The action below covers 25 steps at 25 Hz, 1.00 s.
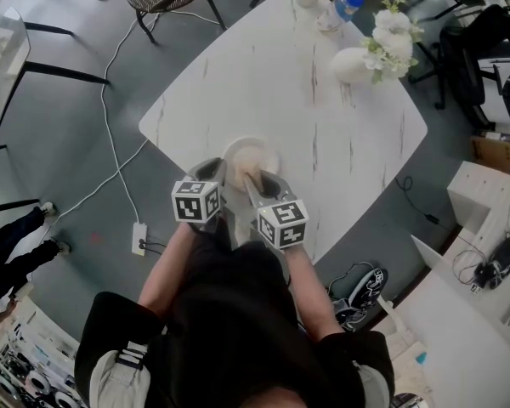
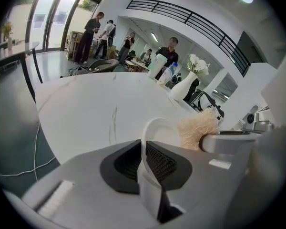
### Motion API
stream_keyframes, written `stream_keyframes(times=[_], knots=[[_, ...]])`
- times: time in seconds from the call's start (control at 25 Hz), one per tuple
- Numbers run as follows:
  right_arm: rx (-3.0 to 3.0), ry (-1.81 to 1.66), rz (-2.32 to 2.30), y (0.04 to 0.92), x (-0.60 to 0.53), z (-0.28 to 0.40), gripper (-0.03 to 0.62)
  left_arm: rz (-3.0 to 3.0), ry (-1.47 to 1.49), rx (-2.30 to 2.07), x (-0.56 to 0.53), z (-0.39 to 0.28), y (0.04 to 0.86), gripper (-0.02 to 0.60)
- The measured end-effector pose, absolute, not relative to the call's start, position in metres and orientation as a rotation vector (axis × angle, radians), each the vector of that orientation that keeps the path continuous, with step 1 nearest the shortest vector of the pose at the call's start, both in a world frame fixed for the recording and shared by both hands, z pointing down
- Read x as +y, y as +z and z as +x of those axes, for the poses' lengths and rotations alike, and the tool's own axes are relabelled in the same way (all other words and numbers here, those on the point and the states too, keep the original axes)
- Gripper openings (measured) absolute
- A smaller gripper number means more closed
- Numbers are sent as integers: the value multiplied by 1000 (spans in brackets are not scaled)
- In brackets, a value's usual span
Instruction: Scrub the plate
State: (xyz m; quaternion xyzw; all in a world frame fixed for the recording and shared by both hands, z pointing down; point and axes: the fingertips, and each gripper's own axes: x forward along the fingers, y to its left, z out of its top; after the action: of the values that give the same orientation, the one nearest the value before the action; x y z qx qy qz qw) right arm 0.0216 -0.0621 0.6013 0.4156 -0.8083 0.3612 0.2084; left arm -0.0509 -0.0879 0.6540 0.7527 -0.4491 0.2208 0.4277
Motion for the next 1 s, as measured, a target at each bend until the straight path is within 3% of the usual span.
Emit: stream_keyframes(times=[1.0], knots=[[-2168,1083,1110,642,-34,18,74,1896,573,-1116,-86,-50,655,40]])
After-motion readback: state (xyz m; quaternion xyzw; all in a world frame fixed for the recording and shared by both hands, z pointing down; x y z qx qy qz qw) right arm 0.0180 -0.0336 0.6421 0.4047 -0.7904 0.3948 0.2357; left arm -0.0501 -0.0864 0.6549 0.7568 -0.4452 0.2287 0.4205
